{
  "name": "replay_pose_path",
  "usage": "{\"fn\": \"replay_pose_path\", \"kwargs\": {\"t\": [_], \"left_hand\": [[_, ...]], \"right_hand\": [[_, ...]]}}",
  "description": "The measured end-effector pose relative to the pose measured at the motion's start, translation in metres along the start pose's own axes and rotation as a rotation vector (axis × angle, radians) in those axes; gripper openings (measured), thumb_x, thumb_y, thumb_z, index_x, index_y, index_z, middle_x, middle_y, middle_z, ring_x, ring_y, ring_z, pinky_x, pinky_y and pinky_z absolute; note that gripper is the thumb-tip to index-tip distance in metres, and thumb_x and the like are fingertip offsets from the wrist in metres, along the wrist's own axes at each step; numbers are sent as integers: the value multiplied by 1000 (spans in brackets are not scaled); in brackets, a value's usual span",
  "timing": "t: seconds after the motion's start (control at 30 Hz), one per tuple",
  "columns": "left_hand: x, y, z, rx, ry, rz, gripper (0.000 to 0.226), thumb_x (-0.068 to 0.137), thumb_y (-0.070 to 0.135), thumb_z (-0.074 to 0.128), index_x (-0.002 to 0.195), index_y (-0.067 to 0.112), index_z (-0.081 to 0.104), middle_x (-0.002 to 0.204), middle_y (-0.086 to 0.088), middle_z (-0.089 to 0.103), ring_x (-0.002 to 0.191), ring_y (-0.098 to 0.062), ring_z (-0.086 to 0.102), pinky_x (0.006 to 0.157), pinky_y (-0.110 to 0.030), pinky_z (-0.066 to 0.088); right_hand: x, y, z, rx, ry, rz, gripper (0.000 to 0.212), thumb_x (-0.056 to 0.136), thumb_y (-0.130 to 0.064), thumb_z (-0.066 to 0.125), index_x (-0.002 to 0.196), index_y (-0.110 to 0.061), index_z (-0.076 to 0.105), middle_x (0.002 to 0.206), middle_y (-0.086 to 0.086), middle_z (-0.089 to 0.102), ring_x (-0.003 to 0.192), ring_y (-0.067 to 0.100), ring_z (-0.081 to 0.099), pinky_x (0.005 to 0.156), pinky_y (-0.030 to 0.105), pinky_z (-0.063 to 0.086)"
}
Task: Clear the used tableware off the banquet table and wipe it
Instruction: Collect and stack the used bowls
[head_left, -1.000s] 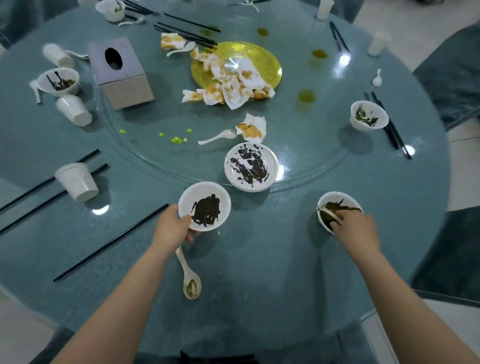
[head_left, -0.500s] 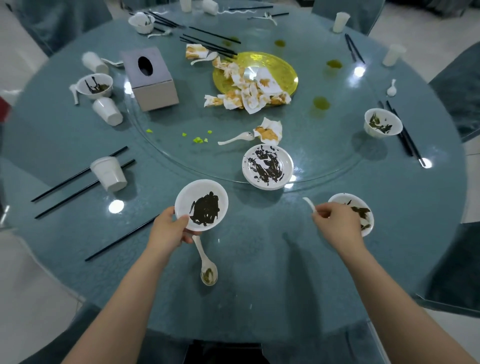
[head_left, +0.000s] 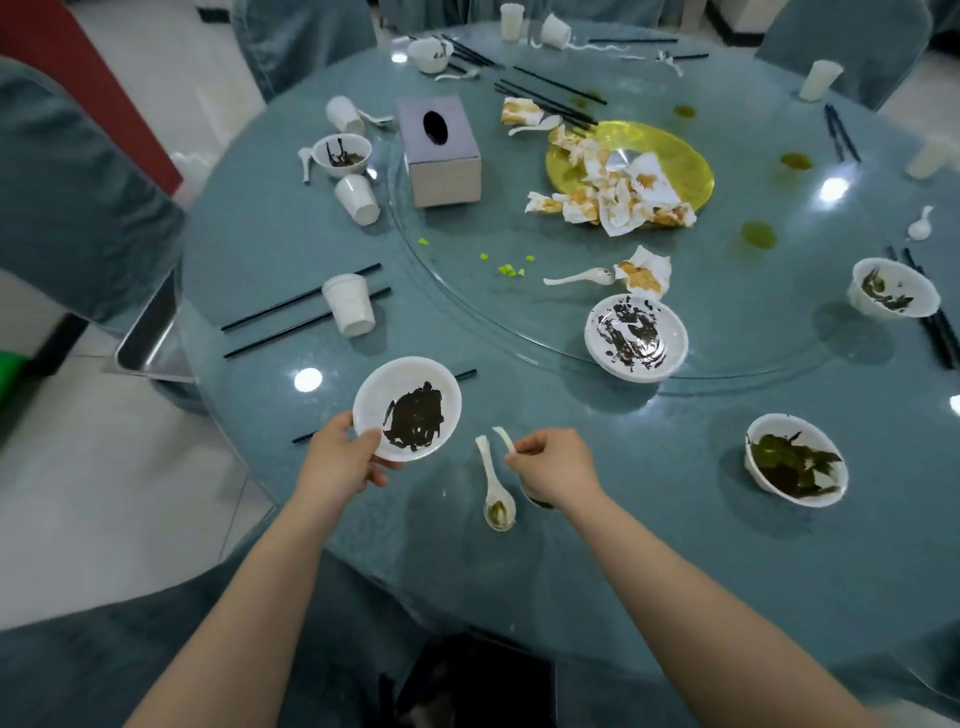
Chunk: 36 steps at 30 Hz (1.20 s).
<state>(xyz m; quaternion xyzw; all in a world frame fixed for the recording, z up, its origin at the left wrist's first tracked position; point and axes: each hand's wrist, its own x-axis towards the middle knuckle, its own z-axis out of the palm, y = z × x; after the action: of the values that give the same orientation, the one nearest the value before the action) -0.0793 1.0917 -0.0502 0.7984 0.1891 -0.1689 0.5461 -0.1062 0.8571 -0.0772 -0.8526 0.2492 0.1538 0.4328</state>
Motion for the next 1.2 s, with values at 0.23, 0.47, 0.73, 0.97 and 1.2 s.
{"fn": "replay_pose_path", "kwargs": {"t": [0.23,0.47,0.73,0.97,1.2], "left_hand": [[-14,-17,-29,-7,41,-4,30,92,8,45,119,17,51,61,-7,71,38,-12,51,39,-21,33],[-15,-13,-23,19,15,-6,30,92,10,47,121,17,50,62,-7,71,39,-13,53,41,-23,35],[-12,7,26,30,-126,37,25,90,9,45,111,19,53,62,-9,71,39,-14,50,42,-23,33],[-11,19,66,36,-202,71,23,92,9,45,109,21,55,61,-9,70,38,-14,49,44,-22,34],[-7,19,78,35,-204,54,26,92,10,46,115,19,54,62,-8,71,37,-12,49,44,-23,33]], "right_hand": [[2,-4,35,-82,-19,-18,12,74,-22,69,72,-10,70,79,9,70,83,25,65,63,30,49],[0,10,23,-33,64,-33,10,79,-24,65,71,-21,71,76,-2,70,76,16,62,64,24,42],[-8,91,-42,370,332,190,23,85,-26,66,98,-7,66,77,7,71,61,18,60,71,34,50],[-17,154,-110,908,617,442,28,91,-34,60,91,-7,52,77,12,67,58,18,58,53,27,45],[2,166,-150,1085,564,602,38,97,-43,45,80,-10,53,71,9,61,54,19,53,46,25,36]]}}
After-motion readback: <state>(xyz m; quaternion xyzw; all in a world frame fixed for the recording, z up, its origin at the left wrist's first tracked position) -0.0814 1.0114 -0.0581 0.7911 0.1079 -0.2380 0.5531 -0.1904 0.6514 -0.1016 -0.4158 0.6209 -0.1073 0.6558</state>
